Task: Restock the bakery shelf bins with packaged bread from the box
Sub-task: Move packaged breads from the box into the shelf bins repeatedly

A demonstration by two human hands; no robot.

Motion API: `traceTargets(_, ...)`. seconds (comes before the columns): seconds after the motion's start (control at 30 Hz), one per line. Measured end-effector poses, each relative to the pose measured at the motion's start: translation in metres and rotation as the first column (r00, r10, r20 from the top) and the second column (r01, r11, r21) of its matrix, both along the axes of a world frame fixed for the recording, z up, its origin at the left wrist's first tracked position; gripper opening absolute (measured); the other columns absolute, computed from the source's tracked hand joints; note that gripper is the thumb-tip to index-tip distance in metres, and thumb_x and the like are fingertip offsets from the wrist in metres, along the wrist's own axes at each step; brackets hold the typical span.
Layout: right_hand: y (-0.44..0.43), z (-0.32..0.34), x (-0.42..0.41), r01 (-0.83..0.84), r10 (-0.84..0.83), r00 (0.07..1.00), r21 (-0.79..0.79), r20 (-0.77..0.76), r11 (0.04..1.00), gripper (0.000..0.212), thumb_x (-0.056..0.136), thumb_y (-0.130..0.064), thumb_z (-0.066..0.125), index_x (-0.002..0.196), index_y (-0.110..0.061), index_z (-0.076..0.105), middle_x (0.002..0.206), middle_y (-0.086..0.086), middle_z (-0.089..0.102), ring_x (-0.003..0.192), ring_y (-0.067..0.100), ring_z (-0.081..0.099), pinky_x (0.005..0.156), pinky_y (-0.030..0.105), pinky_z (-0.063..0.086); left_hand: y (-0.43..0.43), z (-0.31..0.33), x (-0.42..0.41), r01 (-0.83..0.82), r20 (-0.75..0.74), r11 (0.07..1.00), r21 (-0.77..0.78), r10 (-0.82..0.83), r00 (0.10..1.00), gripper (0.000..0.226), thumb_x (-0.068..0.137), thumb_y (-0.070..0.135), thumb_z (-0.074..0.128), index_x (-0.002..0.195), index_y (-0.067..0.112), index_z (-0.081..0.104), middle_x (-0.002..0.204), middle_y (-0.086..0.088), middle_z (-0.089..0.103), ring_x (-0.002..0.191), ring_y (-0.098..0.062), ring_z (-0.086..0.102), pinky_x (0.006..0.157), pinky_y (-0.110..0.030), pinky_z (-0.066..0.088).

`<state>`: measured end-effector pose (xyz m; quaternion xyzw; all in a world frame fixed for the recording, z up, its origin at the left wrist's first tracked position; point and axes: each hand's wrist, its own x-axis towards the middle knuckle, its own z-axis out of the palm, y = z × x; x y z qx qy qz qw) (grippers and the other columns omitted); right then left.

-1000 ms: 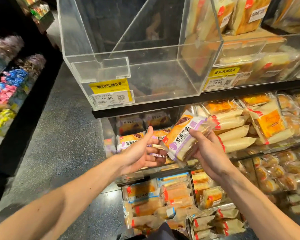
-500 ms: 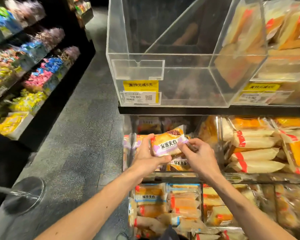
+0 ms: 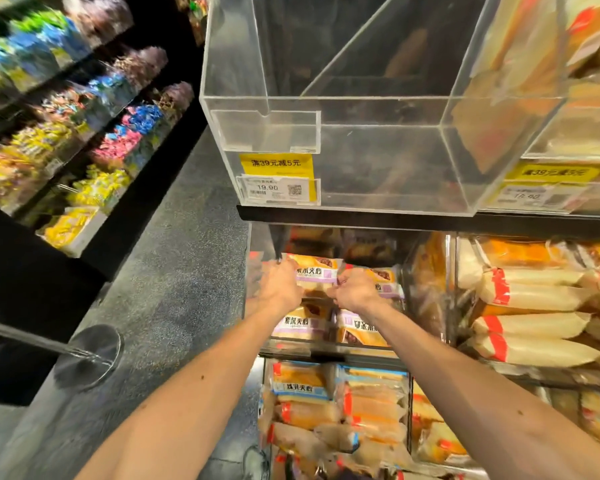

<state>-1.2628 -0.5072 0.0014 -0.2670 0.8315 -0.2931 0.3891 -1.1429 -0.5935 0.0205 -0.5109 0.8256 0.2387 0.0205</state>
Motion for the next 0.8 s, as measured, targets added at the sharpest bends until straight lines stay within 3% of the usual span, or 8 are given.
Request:
traceTargets(0.1, -0.006, -0.016, -0.001, 0.015, -0.015, 0.999, -0.002, 0.030, 1.000, 0.024, 0.082, -0.015, 0.075, 0.068, -0.020, 0.057, 0.081, 0.009, 0.065, 0.084, 0.029, 0.067, 0.070, 0.039, 0.051, -0.003, -0.014, -0.001, 0.032, 0.073, 0.999, -0.005, -0.032, 0.997, 0.045, 0.092, 0.013, 0.067, 0.134, 0.015, 0.053, 0.135, -0.015, 0.046, 0.125, -0.034, 0.050, 0.107, -0.048, 0.044)
traceTargets(0.17, -0.006, -0.017, 0.001, 0.063, -0.061, 0.995, -0.026, 0.080, 0.998, 0.021, 0.080, -0.012, 0.077, 0.096, -0.016, 0.063, 0.098, 0.011, 0.071, 0.096, 0.032, 0.069, 0.083, 0.044, 0.056, -0.007, -0.022, 0.000, 0.090, 0.105, 0.995, -0.037, -0.086, 0.991, 0.043, 0.092, 0.009, 0.065, 0.133, 0.013, 0.052, 0.135, -0.016, 0.045, 0.124, -0.035, 0.049, 0.107, -0.045, 0.043)
traceTargets(0.27, -0.006, -0.012, 0.001, 0.109, -0.108, 0.986, -0.003, 0.128, 0.994, 0.053, 0.084, -0.010, 0.076, 0.132, -0.010, 0.052, 0.107, 0.013, 0.069, 0.097, 0.027, 0.069, 0.090, 0.044, 0.057, -0.014, -0.027, -0.003, 0.202, 0.176, 0.976, -0.083, -0.185, 0.967, 0.046, 0.091, 0.001, 0.062, 0.135, 0.007, 0.049, 0.139, -0.022, 0.047, 0.128, -0.035, 0.045, 0.107, -0.043, 0.042)
traceTargets(0.37, -0.006, -0.008, 0.000, 0.102, -0.104, 0.990, 0.026, 0.092, 0.994, 0.047, 0.090, -0.020, 0.072, 0.134, -0.011, 0.055, 0.100, 0.006, 0.064, 0.090, 0.021, 0.060, 0.092, 0.042, 0.054, -0.018, -0.025, -0.007, 0.317, 0.280, 0.943, -0.105, -0.278, 0.919, 0.048, 0.092, 0.001, 0.058, 0.138, 0.005, 0.047, 0.143, -0.024, 0.040, 0.132, -0.036, 0.038, 0.108, -0.042, 0.041)
traceTargets(0.5, -0.005, 0.000, 0.008, 0.124, -0.126, 0.991, 0.046, 0.052, 0.991, 0.038, 0.088, -0.034, 0.074, 0.119, -0.017, 0.062, 0.102, 0.008, 0.067, 0.089, 0.022, 0.059, 0.086, 0.040, 0.053, -0.019, -0.017, -0.005, 0.409, 0.294, 0.903, -0.131, -0.358, 0.886, 0.039, 0.093, 0.006, 0.058, 0.132, 0.009, 0.057, 0.140, -0.016, 0.032, 0.130, -0.032, 0.032, 0.107, -0.039, 0.039)
traceTargets(0.6, -0.001, 0.004, 0.014, 0.210, -0.211, 0.976, 0.022, 0.047, 0.978, 0.044, 0.086, -0.032, 0.076, 0.122, -0.011, 0.064, 0.102, 0.008, 0.069, 0.086, 0.019, 0.061, 0.075, 0.034, 0.052, -0.013, -0.003, -0.002, 0.483, 0.218, 0.861, -0.156, -0.447, 0.867, 0.032, 0.096, 0.006, 0.050, 0.127, 0.007, 0.059, 0.140, -0.016, 0.034, 0.128, -0.034, 0.038, 0.104, -0.041, 0.038)
traceTargets(0.7, 0.013, 0.024, 0.023, 0.291, -0.294, 0.955, -0.088, -0.023, 0.953, 0.029, 0.090, -0.021, 0.072, 0.114, -0.004, 0.067, 0.078, 0.003, 0.065, 0.060, 0.004, 0.059, 0.055, 0.016, 0.046, -0.005, 0.022, 0.002, 0.529, 0.005, 0.834, -0.155, -0.535, 0.845, 0.026, 0.099, 0.013, 0.047, 0.118, 0.006, 0.064, 0.127, -0.016, 0.051, 0.117, -0.036, 0.055, 0.095, -0.042, 0.044)
traceTargets(0.8, 0.035, 0.053, 0.041, 0.270, -0.303, 0.932, -0.176, -0.200, 0.947, 0.023, 0.091, -0.025, 0.071, 0.109, -0.010, 0.070, 0.077, -0.005, 0.064, 0.074, 0.011, 0.065, 0.073, 0.026, 0.053, 0.006, 0.050, 0.023, 0.550, -0.198, 0.815, -0.183, -0.579, 0.791, 0.020, 0.097, 0.019, 0.053, 0.107, 0.013, 0.069, 0.109, -0.011, 0.065, 0.105, -0.029, 0.061, 0.085, -0.036, 0.044)
